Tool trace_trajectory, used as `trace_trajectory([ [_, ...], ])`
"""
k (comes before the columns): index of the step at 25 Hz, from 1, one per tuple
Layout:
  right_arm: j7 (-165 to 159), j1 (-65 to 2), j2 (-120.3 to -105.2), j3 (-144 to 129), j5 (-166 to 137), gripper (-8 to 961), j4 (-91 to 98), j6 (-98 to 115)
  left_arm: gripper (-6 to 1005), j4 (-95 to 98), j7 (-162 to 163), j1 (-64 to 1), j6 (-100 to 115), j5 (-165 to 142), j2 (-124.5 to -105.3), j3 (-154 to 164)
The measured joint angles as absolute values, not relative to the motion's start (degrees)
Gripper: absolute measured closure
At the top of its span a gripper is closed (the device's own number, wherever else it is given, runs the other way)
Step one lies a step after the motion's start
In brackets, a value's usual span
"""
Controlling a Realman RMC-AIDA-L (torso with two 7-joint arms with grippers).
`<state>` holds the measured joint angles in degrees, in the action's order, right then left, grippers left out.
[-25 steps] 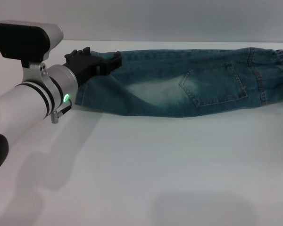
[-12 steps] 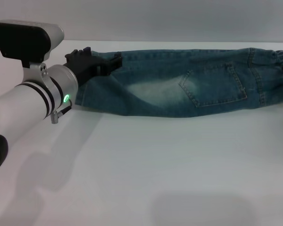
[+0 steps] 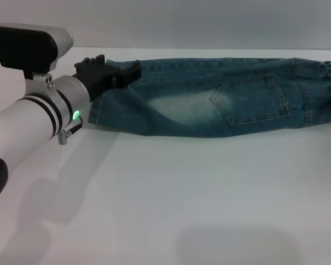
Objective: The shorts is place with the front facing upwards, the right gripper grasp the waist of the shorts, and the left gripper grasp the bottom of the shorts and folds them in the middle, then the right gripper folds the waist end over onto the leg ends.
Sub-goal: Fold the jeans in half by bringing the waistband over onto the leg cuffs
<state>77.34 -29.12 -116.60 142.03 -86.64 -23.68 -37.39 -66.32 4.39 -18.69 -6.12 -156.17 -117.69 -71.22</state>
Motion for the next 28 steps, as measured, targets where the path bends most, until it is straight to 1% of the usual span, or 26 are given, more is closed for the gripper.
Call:
trace_trajectory([
  [7,77.80,-29.43,-116.53,141.98,-86.81,352,-23.79,-36.78,137,-65.99,4.27,-18.70,-5.86,-156.18,-117.68,-71.22],
  [12,78.28,-29.40,-116.55,141.95,-87.15,593,-23.82,-36.73,137,-65.89,4.22,-18.81,-5.82,-156.18,-117.68,-71.44],
  [18,78.39,-28.84,-117.08,141.94,-87.05,792,-25.12,-37.19,137,-65.70,3.47,-18.94,-5.77,-156.18,-117.72,-71.42],
  [20,78.39,-28.57,-117.37,141.94,-87.10,947,-26.24,-37.92,137,-65.69,2.95,-18.80,-5.70,-156.18,-117.81,-71.42],
  [25,78.00,-28.20,-117.62,141.94,-87.02,947,-28.79,-41.85,137,-65.20,2.83,-18.56,-5.29,-156.18,-117.85,-71.18],
  [28,76.96,-29.07,-117.65,141.93,-87.01,947,-29.65,-43.57,137,-64.74,2.82,-18.51,-4.97,-156.18,-117.92,-71.01],
])
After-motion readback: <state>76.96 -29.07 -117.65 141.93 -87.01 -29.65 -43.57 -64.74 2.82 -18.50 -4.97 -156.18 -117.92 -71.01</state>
